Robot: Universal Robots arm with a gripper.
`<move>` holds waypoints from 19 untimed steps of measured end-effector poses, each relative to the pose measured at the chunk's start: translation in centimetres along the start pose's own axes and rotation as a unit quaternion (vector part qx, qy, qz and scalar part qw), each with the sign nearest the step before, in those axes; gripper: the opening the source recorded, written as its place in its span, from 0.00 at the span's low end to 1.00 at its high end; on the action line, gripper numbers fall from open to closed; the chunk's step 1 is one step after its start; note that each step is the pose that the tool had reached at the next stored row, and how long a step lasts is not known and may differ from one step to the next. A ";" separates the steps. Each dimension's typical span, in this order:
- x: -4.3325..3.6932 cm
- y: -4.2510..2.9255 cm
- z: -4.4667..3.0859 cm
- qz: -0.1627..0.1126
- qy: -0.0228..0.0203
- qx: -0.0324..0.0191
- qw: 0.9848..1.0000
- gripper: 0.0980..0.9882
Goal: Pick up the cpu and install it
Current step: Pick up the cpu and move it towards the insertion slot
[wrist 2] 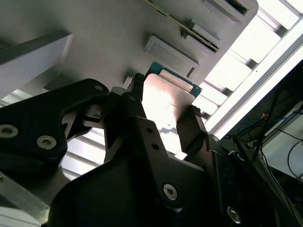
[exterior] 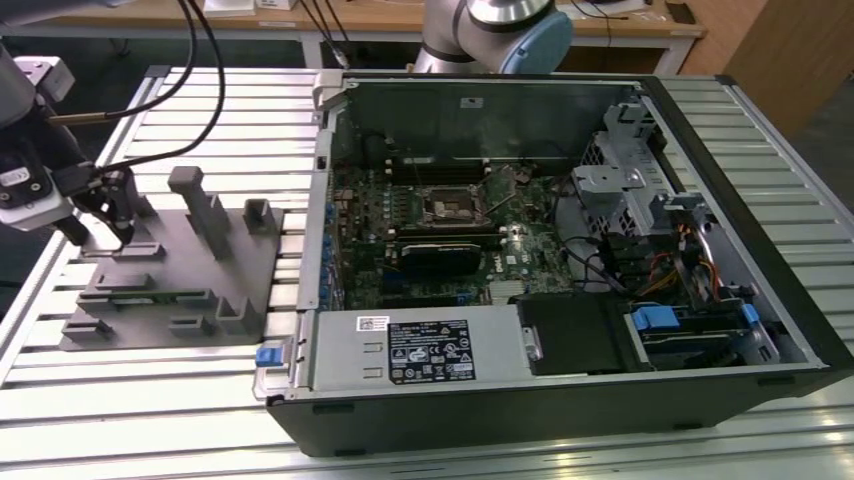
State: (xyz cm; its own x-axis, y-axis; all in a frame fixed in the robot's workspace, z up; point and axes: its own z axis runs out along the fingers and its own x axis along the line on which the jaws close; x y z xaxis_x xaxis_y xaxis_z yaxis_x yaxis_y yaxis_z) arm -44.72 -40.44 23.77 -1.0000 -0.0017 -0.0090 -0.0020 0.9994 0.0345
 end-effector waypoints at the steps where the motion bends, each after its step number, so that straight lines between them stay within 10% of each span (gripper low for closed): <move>1: 0.00 0.00 -0.06 0.000 0.000 0.000 1.000 0.49; 19: -0.01 0.07 -1.46 0.000 0.000 0.000 1.000 0.49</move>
State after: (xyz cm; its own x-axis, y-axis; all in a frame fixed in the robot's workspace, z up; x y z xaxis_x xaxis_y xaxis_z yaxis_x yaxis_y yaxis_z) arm -44.72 -40.43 25.23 -1.0000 -0.0018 -0.0090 -0.0021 0.9994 0.0345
